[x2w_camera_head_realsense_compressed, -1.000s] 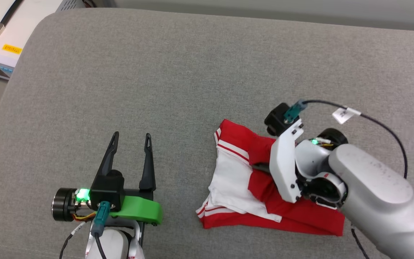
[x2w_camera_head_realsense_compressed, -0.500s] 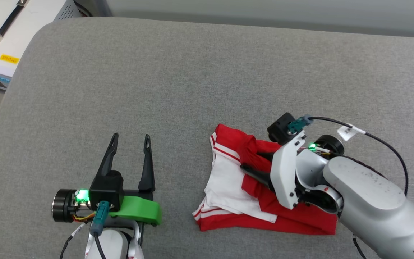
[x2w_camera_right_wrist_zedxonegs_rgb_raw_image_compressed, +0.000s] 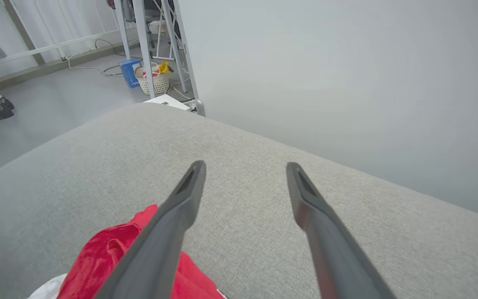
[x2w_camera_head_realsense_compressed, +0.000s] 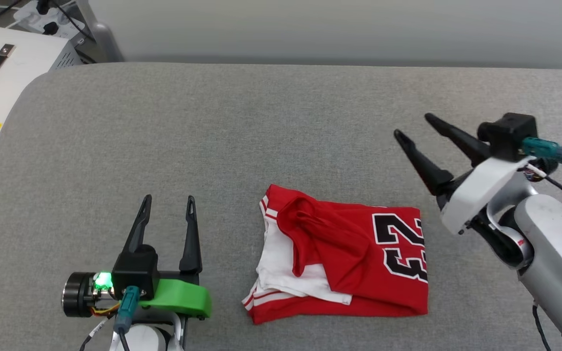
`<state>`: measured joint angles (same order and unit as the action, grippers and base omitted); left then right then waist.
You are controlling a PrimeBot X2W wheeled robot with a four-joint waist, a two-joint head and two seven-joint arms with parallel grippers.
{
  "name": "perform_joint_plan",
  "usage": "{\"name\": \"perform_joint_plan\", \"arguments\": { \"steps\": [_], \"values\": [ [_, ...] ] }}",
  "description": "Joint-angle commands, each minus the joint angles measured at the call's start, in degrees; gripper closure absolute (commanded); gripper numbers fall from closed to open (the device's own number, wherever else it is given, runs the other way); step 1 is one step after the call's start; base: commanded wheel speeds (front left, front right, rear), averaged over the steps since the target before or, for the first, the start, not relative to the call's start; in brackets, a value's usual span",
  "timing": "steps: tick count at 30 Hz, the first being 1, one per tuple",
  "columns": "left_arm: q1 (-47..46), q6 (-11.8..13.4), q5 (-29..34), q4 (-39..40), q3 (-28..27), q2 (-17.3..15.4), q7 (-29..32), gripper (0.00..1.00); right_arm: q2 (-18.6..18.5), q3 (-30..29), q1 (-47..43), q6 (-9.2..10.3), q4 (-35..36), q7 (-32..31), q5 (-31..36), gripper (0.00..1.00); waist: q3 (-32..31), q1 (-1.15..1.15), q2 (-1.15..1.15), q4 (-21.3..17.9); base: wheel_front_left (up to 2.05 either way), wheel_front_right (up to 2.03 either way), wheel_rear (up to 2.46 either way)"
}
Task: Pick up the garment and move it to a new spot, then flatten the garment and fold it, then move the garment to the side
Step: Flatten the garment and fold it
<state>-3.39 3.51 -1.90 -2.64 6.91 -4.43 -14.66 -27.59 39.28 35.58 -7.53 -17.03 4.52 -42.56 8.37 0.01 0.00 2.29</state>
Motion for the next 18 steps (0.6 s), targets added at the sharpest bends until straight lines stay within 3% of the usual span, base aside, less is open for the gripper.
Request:
{"name": "perform_joint_plan", "arguments": {
  "steps": [1, 8, 14, 18],
  "values": [
    [0.9, -0.2, 0.4, 0.3, -0.2, -0.4, -0.3, 0.0, 0.6, -2.3, -2.0, 0.04, -0.4, 2.1, 2.1, 0.0, -1.2, -0.01, 0.0, -1.4, 0.0, 0.0, 0.0],
    [2.2, -0.2, 0.5, 1.0, -0.2, -0.3, -0.3, 0.0, 5.1, -17.6, -10.3, 0.04, 0.9, 9.4, 13.8, 0.0, -2.7, -0.01, 0.0, -3.1, 0.0, 0.0, 0.0],
    [3.4, -0.3, 0.4, 1.6, -0.5, -0.4, -0.3, 0.0, 10.6, -28.6, -19.4, 0.04, 5.7, 10.4, 21.6, 0.0, -4.0, -0.01, 0.0, -3.8, 0.0, 0.0, 0.0],
    [4.3, -0.3, 0.2, 2.2, -1.1, -0.6, -0.3, 0.0, 14.2, -32.8, -25.1, 0.04, 9.7, 10.4, 24.7, 0.0, -4.6, -0.01, 0.0, -4.0, 0.0, 0.0, 0.0]
  ]
}}
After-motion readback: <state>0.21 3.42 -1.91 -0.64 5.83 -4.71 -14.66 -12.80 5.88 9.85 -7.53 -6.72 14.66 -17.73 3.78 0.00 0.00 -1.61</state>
